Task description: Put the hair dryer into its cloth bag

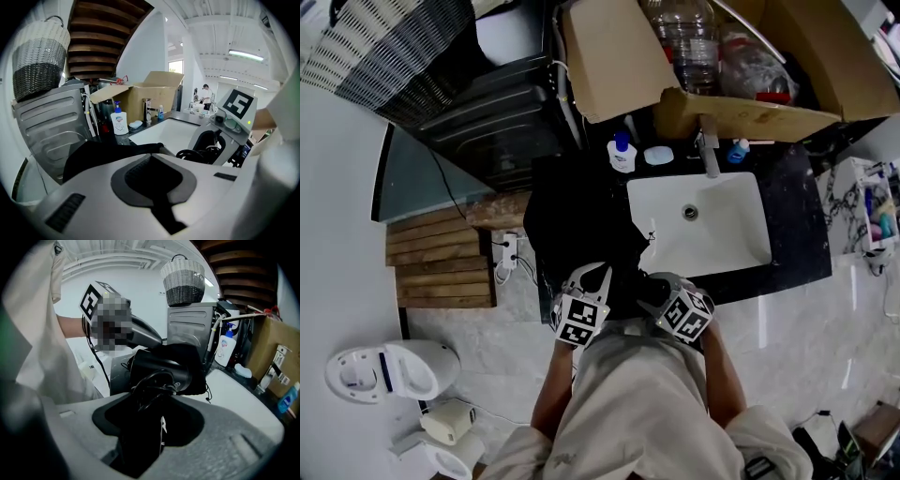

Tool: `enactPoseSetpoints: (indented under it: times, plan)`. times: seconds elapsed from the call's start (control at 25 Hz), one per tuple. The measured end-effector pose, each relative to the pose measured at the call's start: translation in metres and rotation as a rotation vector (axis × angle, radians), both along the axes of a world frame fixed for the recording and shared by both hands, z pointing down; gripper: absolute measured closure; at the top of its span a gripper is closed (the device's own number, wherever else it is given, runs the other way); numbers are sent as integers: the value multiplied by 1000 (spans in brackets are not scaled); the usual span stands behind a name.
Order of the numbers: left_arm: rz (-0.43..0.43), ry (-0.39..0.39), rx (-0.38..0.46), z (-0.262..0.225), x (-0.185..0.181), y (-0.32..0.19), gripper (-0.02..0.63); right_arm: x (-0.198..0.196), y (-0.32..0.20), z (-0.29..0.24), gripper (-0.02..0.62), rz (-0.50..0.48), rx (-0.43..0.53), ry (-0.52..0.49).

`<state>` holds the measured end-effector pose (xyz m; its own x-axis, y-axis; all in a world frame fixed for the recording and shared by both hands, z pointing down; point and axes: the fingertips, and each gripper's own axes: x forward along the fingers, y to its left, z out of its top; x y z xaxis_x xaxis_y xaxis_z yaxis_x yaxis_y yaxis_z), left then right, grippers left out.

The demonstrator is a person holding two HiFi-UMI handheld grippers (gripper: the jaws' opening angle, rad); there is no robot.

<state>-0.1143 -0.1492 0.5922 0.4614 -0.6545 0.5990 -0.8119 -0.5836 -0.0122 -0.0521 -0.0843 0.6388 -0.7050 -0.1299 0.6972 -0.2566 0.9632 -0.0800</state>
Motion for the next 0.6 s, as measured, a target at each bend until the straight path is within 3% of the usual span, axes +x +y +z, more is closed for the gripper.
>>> enactPoseSetpoints:
  times: [0.6]
  plan:
    - [-7, 18, 6, -9, 1, -1, 600, -26, -28, 1, 402, -17, 26, 15]
